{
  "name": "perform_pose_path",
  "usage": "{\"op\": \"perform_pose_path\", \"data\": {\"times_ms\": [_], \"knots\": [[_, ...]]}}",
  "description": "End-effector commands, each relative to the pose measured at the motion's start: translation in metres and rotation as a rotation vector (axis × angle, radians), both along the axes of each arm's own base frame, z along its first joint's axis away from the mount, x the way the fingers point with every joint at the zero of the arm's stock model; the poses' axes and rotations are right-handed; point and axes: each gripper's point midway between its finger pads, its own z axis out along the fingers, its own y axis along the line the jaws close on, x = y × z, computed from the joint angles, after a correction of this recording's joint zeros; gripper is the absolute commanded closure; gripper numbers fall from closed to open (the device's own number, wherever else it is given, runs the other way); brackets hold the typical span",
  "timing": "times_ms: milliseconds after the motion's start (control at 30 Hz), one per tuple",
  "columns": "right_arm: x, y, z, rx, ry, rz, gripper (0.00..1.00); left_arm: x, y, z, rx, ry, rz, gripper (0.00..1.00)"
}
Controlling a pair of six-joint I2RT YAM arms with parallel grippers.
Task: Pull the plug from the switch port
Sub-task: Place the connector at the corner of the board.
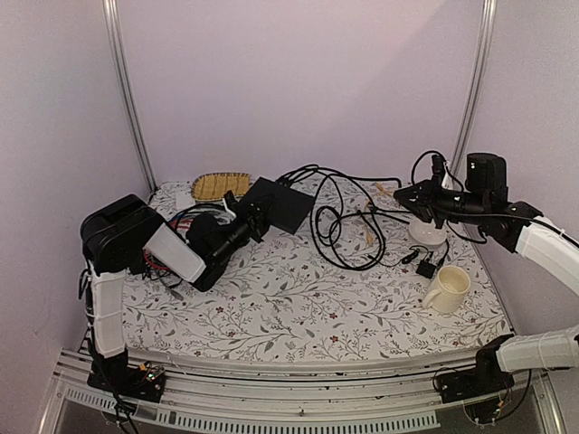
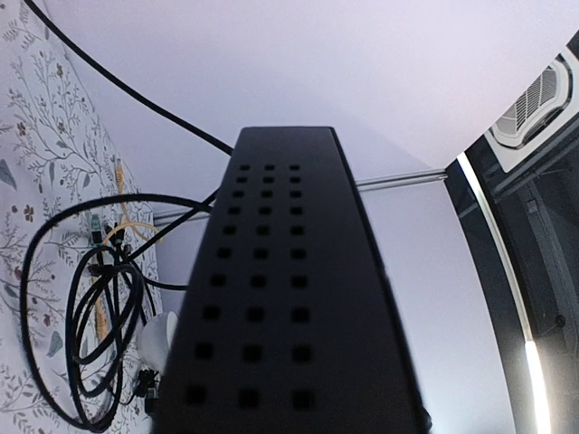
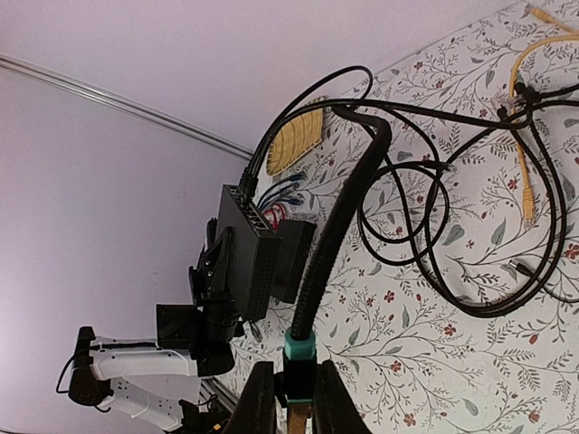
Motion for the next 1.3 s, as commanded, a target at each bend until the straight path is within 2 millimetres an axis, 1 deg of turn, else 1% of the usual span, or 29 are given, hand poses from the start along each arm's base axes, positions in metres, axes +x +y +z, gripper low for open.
{"op": "perform_pose_path", "data": {"times_ms": [0,133,200,267,367,500,633,767,867,933,1033,1133,1167,1267], "knots": [[-0.011,-0.021,0.028,-0.066,-0.070,-0.049,0.98,-0.003,0.023,0.065,-0.101,-0.173,0.043,1.00],[-0.017,-0.024,0.028,-0.086,-0.063,-0.036,0.98,0.004,0.016,0.064,-0.093,-0.168,0.025,1.00],[-0.020,-0.029,0.027,-0.097,-0.063,-0.056,0.98,0.006,0.013,0.063,-0.091,-0.166,0.018,1.00],[-0.021,-0.039,0.030,-0.114,-0.071,-0.108,0.98,0.008,0.011,0.062,-0.082,-0.162,0.016,1.00],[-0.022,-0.065,0.040,-0.135,-0.103,-0.225,0.98,0.009,0.011,0.057,-0.063,-0.151,0.015,1.00],[-0.023,-0.088,0.051,-0.137,-0.117,-0.298,0.98,0.012,0.015,0.048,-0.032,-0.130,0.031,1.00],[-0.021,-0.102,0.044,-0.163,-0.093,-0.351,0.98,0.013,0.022,0.044,-0.026,-0.122,0.058,1.00],[-0.017,-0.111,0.032,-0.172,-0.064,-0.387,0.97,0.016,0.030,0.046,-0.024,-0.125,0.096,1.00],[-0.009,-0.119,0.012,-0.182,-0.031,-0.410,0.94,0.018,0.027,0.052,-0.040,-0.144,0.083,1.00],[0.000,-0.122,-0.006,-0.171,-0.003,-0.417,0.93,0.018,0.022,0.055,-0.048,-0.155,0.060,1.00],[0.019,-0.122,-0.027,-0.150,0.033,-0.425,0.92,0.014,0.013,0.057,-0.053,-0.178,0.020,1.00],[0.040,-0.119,-0.045,-0.153,0.066,-0.420,0.88,0.005,0.001,0.057,-0.055,-0.201,-0.048,1.00],[0.049,-0.119,-0.056,-0.161,0.092,-0.418,0.87,0.002,-0.003,0.055,-0.053,-0.204,-0.070,1.00],[0.071,-0.117,-0.068,-0.155,0.108,-0.424,0.82,-0.007,-0.018,0.045,-0.050,-0.193,-0.144,1.00]]}}
